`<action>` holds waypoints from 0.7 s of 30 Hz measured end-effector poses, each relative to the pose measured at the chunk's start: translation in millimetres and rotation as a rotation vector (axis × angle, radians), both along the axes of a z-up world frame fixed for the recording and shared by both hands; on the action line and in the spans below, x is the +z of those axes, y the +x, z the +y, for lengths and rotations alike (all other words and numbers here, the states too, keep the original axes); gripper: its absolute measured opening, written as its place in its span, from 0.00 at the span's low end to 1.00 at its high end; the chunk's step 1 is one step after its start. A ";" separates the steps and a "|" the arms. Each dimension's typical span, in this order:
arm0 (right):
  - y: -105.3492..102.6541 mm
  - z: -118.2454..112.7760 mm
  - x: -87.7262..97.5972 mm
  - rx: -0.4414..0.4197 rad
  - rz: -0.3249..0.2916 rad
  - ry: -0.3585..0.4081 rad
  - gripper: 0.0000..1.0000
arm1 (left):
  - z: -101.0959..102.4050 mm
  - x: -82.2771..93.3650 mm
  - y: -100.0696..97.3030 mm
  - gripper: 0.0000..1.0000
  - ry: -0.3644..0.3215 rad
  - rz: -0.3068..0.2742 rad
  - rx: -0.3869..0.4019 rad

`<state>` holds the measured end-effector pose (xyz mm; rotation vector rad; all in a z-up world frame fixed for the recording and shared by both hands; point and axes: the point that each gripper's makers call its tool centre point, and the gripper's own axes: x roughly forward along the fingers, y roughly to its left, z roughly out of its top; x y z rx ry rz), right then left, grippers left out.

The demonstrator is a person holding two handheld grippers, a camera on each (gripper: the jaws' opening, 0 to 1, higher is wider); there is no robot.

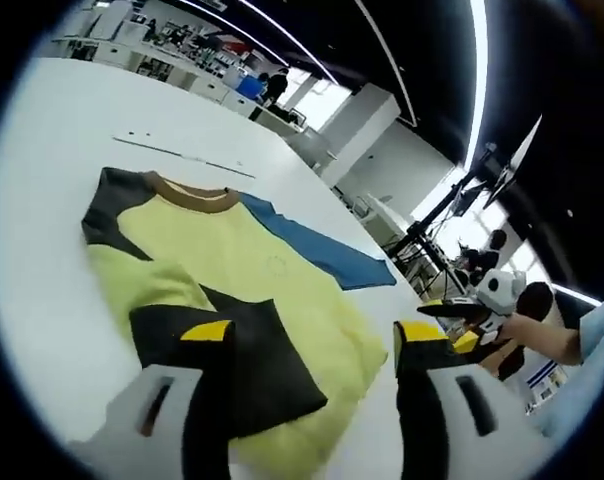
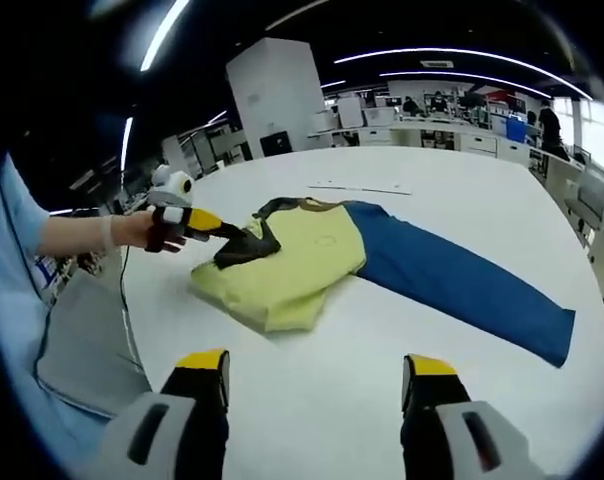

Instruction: Fold the garment on the visible template until the final outline fits inside the template.

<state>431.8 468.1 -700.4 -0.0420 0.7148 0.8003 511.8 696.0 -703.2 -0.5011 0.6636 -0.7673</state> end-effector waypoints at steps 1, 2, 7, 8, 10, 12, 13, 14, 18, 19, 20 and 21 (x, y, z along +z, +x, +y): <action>-0.2 1.0 -0.1 0.002 -0.001 -0.001 0.70 | 2.9 0.8 -1.1 0.67 0.004 -0.002 -0.001; -0.4 1.5 -0.3 0.003 -0.001 -0.002 0.70 | 7.3 1.6 -1.0 0.67 0.008 -0.004 0.004; -1.8 4.9 -1.2 0.016 0.005 -0.006 0.69 | 21.9 1.8 2.7 0.79 0.008 -0.010 0.044; -1.9 4.8 -1.5 0.022 0.005 -0.016 0.69 | 25.3 0.7 3.0 0.81 0.014 -0.003 0.062; -1.2 5.2 -0.4 0.025 0.004 -0.015 0.69 | 28.2 0.5 2.5 0.85 0.018 -0.006 0.070; -0.2 5.3 0.6 0.025 0.002 -0.015 0.69 | 32.2 -0.4 1.9 0.86 0.022 -0.002 0.083; 0.3 5.5 1.1 0.025 0.000 -0.015 0.69 | 32.9 -0.1 2.3 0.88 0.016 -0.005 0.088; 0.9 5.5 1.5 0.024 0.000 -0.016 0.69 | 35.2 -3.2 2.3 0.88 0.018 0.016 0.099; 0.8 5.6 2.8 0.023 -0.002 -0.013 0.69 | 41.9 -11.8 2.2 0.86 0.050 0.027 0.108; 0.3 5.1 2.6 0.023 -0.002 -0.015 0.69 | 42.8 -12.7 2.1 0.84 0.043 0.026 0.110; -0.1 4.4 2.5 0.023 -0.003 -0.017 0.69 | 43.6 -14.2 1.9 0.82 0.042 0.035 0.112; -0.8 3.3 2.3 0.021 -0.002 -0.017 0.69 | 44.4 -16.3 2.0 0.80 0.043 0.041 0.115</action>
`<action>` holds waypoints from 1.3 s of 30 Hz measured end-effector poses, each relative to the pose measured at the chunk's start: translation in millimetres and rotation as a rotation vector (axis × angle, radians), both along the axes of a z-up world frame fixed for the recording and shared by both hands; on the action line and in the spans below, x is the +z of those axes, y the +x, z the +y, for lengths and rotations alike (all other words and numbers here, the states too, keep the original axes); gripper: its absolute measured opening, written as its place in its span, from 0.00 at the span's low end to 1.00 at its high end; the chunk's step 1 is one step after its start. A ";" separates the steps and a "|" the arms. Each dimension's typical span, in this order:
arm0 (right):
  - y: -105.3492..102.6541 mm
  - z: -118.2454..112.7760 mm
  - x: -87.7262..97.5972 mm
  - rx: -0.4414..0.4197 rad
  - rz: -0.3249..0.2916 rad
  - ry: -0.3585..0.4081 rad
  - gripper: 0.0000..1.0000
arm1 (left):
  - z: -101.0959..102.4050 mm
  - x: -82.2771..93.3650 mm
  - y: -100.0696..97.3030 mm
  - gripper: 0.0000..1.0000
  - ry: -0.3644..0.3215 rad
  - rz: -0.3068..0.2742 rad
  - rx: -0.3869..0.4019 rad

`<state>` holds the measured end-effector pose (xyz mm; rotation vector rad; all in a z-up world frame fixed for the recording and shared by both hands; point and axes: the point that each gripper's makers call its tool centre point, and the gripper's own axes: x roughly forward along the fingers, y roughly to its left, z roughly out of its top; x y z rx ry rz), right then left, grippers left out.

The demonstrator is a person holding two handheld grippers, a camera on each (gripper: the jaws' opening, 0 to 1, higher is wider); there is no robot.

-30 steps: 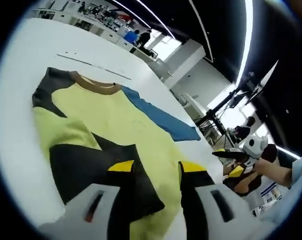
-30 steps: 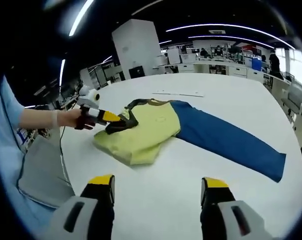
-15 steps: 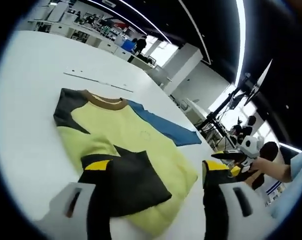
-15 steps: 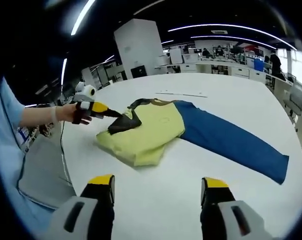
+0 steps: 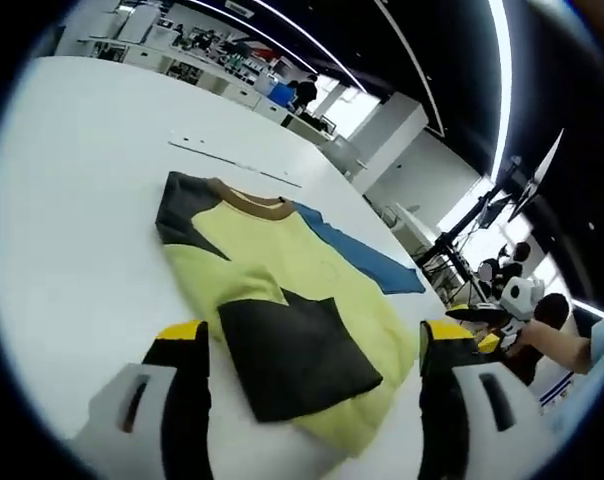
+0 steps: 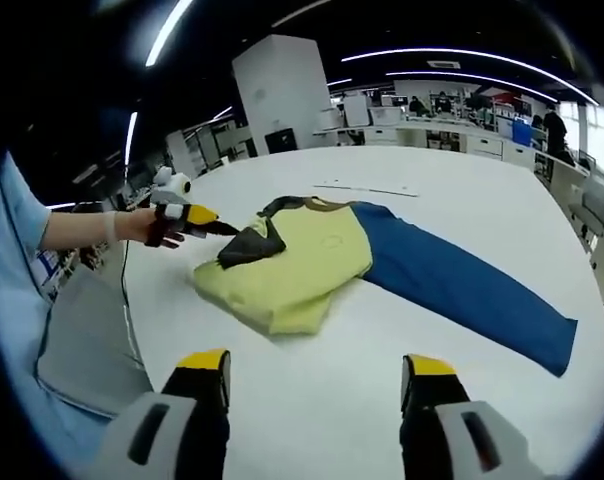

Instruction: Fold the garment on the visible template until the final outline fits inside the template.

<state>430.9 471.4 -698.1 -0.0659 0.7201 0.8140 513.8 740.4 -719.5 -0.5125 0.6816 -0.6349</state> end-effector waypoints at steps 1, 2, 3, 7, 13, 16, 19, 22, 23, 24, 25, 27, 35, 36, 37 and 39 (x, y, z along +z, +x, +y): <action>-0.6 -0.7 -0.1 -0.002 0.002 0.001 0.69 | 0.4 -1.9 0.3 0.78 0.004 0.004 0.003; -1.4 -2.1 -0.3 -0.006 0.004 0.002 0.69 | 1.4 -5.9 0.4 0.76 0.010 0.017 0.005; -2.0 -3.0 -0.4 -0.007 0.004 0.001 0.69 | 1.4 -7.8 0.2 0.74 0.008 0.025 0.004; -4.3 -6.4 -0.4 -0.017 0.007 0.000 0.69 | 1.3 -10.5 0.9 0.66 -0.007 0.036 0.016; -6.1 -11.1 -1.7 -0.031 0.012 -0.002 0.68 | 7.0 -15.0 4.0 0.54 -0.005 0.049 0.040; -7.6 -11.1 -2.9 -0.033 0.016 -0.001 0.68 | 13.2 -17.0 6.8 0.46 -0.005 0.057 0.062; -8.7 -11.0 -5.2 -0.034 0.022 -0.001 0.68 | 18.6 -19.9 9.3 0.39 -0.019 0.073 0.081; -8.9 -11.4 -6.9 -0.038 0.026 0.003 0.68 | 20.9 -19.6 10.0 0.32 -0.032 0.082 0.099; -9.2 -11.5 -7.4 -0.038 0.028 0.002 0.68 | 21.1 -19.7 9.9 0.31 -0.031 0.082 0.099; -9.3 -11.3 -7.9 -0.035 0.028 0.000 0.68 | 21.7 -19.8 9.9 0.30 -0.034 0.084 0.100; -9.3 -11.3 -8.2 -0.035 0.029 0.000 0.68 | 22.1 -20.2 9.7 0.28 -0.036 0.088 0.102; -7.7 -12.4 -8.4 -0.036 0.028 0.000 0.68 | 23.3 -20.8 9.5 0.23 -0.038 0.092 0.104; -3.6 -15.1 -9.0 -0.034 0.027 -0.001 0.68 | 30.8 -21.1 9.5 0.12 -0.047 0.098 0.132; -3.4 -15.2 -9.2 -0.035 0.027 -0.001 0.68 | 31.8 -20.5 9.5 0.11 -0.049 0.096 0.134; -3.5 -15.1 -9.4 -0.035 0.028 0.000 0.68 | 32.1 -20.3 9.4 0.10 -0.052 0.097 0.135; -3.6 -14.8 -9.8 -0.033 0.028 -0.002 0.68 | 32.7 -19.9 9.1 0.08 -0.060 0.102 0.136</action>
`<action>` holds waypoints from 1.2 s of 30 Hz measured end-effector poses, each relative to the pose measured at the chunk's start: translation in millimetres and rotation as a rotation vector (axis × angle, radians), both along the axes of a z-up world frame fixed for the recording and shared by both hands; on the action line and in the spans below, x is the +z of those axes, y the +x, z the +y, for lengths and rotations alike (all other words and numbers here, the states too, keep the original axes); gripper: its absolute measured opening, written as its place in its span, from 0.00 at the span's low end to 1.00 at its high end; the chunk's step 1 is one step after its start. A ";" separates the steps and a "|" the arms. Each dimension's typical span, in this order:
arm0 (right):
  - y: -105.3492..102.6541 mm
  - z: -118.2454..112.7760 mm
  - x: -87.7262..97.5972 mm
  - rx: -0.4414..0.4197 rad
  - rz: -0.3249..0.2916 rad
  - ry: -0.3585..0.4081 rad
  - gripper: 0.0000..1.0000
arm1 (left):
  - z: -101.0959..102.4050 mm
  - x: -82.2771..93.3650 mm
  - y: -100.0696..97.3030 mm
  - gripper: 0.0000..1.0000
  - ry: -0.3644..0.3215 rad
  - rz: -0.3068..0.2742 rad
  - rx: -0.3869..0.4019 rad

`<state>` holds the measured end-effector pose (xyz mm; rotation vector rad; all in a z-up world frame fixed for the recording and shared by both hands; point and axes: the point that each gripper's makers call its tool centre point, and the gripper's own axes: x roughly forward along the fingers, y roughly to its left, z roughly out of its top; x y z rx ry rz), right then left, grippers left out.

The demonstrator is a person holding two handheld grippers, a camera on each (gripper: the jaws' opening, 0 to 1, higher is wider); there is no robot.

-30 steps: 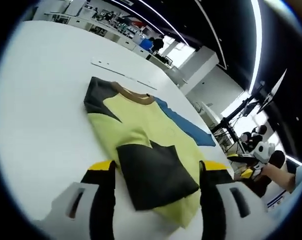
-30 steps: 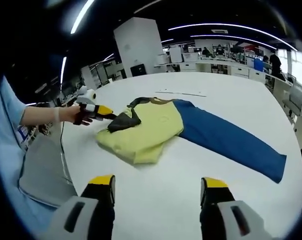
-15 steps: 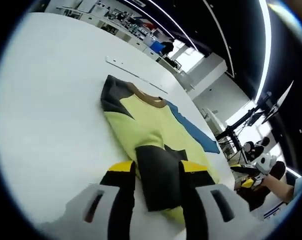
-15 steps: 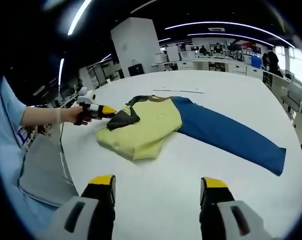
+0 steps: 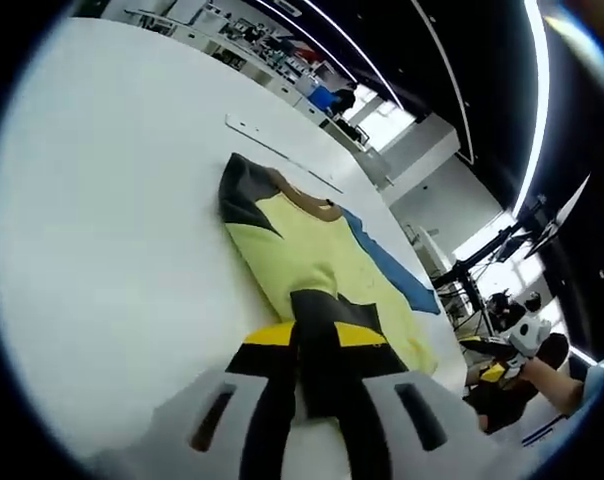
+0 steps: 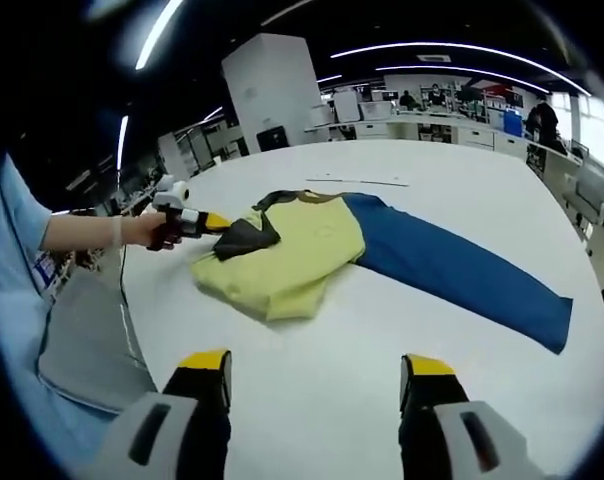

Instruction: Fold the garment on the visible template until the final outline fits inside the template.

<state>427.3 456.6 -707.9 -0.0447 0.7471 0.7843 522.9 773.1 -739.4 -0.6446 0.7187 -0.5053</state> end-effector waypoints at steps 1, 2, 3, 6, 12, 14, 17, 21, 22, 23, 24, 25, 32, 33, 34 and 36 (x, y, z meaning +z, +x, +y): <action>-0.3 0.4 -0.4 0.002 0.002 0.000 0.68 | 0.9 1.1 0.0 0.06 -0.002 -0.004 0.000; -0.4 1.0 -0.6 0.003 0.002 0.000 0.68 | 1.1 2.3 -0.3 0.02 -0.006 -0.007 -0.002; -0.7 1.9 -0.3 0.003 0.001 0.000 0.68 | 1.2 4.1 -0.9 0.00 -0.013 -0.009 -0.007; -0.7 3.4 -0.5 0.007 0.001 -0.001 0.68 | 2.5 5.0 -0.5 0.00 -0.014 -0.011 -0.006; -0.1 6.0 2.5 0.012 -0.006 -0.001 0.68 | 9.4 7.9 -4.5 0.00 -0.001 -0.018 -0.013; -0.2 6.9 3.1 0.014 -0.008 -0.002 0.68 | 13.7 9.8 -6.1 0.00 -0.003 -0.021 -0.019; -0.7 8.7 2.8 0.020 -0.008 -0.005 0.68 | 25.8 13.1 -9.8 0.00 0.010 -0.031 -0.024; -1.2 13.1 2.8 0.025 -0.008 -0.003 0.68 | 56.4 19.3 -13.0 0.00 0.019 -0.045 0.023; -1.2 14.8 2.7 0.028 -0.009 -0.002 0.68 | 62.5 20.2 -13.9 0.00 0.023 -0.048 0.031; -1.3 15.9 2.4 0.030 -0.008 -0.003 0.68 | 73.2 21.6 -15.3 0.00 0.031 -0.052 0.049; -1.7 17.6 2.1 0.034 -0.007 -0.004 0.68 | 79.8 22.3 -16.3 0.00 0.033 -0.052 0.059; -1.6 18.2 2.2 0.035 -0.008 -0.004 0.68 | 90.4 23.6 -18.0 0.00 0.044 -0.057 0.073; -1.8 27.8 2.3 0.048 -0.006 0.000 0.68 | 146.6 31.3 -27.3 0.00 0.093 -0.066 0.157; -1.9 28.8 2.2 0.050 -0.006 -0.001 0.68 | 156.5 32.0 -29.5 0.00 0.105 -0.064 0.165; -2.1 29.6 2.1 0.052 -0.006 -0.003 0.68 | 162.5 32.9 -30.6 0.00 0.111 -0.065 0.171; -2.4 31.6 2.3 0.056 -0.006 -0.003 0.68 | 175.9 34.2 -34.3 0.00 0.128 -0.064 0.182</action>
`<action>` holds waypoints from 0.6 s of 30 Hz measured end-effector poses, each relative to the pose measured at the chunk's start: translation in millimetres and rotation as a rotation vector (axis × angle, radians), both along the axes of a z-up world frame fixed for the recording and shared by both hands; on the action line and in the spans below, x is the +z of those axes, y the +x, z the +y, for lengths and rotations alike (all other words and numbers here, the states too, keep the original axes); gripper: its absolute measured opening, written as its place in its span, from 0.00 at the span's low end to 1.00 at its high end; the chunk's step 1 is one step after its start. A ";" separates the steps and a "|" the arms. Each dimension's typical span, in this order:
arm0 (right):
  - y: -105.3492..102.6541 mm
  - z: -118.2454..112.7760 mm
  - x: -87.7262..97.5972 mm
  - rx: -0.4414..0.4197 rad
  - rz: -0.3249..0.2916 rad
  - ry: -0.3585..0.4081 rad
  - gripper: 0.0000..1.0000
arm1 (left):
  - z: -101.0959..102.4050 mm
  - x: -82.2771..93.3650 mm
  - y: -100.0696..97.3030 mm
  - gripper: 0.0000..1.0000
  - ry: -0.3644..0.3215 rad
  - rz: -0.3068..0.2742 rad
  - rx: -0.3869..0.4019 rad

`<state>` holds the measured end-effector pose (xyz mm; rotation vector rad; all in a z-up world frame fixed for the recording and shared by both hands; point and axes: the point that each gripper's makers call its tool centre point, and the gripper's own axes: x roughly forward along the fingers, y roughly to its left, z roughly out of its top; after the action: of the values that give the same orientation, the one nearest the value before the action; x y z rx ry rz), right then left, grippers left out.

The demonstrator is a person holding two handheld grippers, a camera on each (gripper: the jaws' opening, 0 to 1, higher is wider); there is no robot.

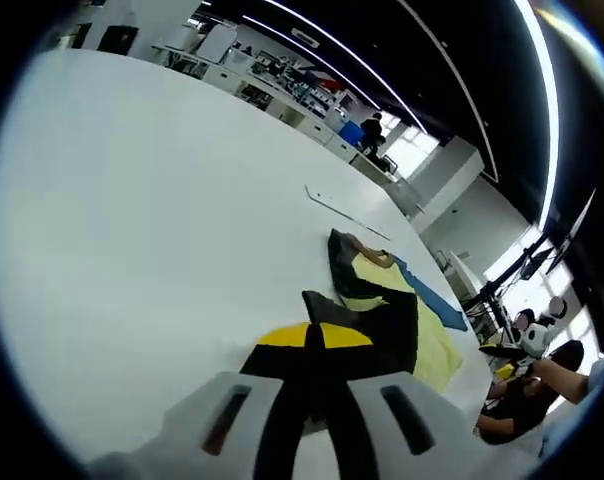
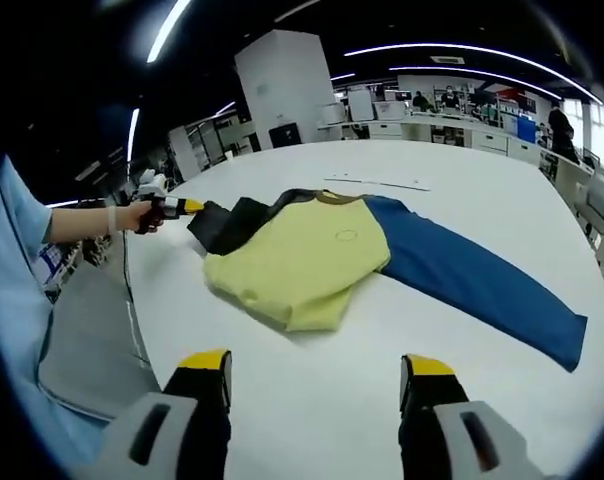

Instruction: Fold the garment on the visible template until the final outline fits inside the template.

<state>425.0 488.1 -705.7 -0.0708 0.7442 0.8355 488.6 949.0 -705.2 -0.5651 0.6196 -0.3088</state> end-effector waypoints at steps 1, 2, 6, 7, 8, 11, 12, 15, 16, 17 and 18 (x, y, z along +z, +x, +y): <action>-0.1 0.6 -0.1 0.001 0.000 -0.002 0.68 | 4.9 0.1 -1.5 0.00 0.009 0.002 0.004; -0.1 1.0 -0.1 0.002 -0.001 -0.003 0.68 | 12.3 -0.3 -4.2 0.00 0.023 0.005 0.010; 0.6 3.0 0.7 -0.004 -0.005 0.000 0.68 | 33.9 -1.8 -13.7 0.00 0.032 0.016 0.058; 0.6 3.8 0.4 -0.005 -0.004 0.000 0.68 | 37.5 -2.0 -15.6 0.00 0.030 0.015 0.067; 0.5 4.5 0.1 -0.005 -0.004 -0.001 0.68 | 42.6 -2.6 -18.3 0.00 0.029 0.016 0.081; -0.7 7.2 -1.2 0.000 -0.002 -0.004 0.68 | 55.6 -5.2 -22.3 0.00 0.029 0.023 0.108; -1.0 7.7 -1.6 0.001 0.001 -0.003 0.68 | 62.3 -5.1 -23.8 0.00 0.034 0.018 0.120; -1.8 8.8 -2.2 0.002 0.004 -0.004 0.68 | 77.6 -4.4 -26.3 0.00 0.045 0.018 0.145; -2.2 8.9 -2.8 0.003 0.005 -0.008 0.68 | 82.5 -2.6 -28.4 0.00 0.058 0.017 0.162; -2.2 8.8 -3.1 0.003 0.005 -0.010 0.67 | 86.2 -1.0 -28.9 0.00 0.064 0.012 0.171; -2.2 8.7 -3.2 0.002 0.007 -0.010 0.67 | 89.7 2.3 -29.9 0.00 0.064 0.004 0.187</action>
<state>422.7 496.9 -708.9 -0.0775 0.7550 0.8344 458.8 1038.7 -702.9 -0.5578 0.5736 -0.1115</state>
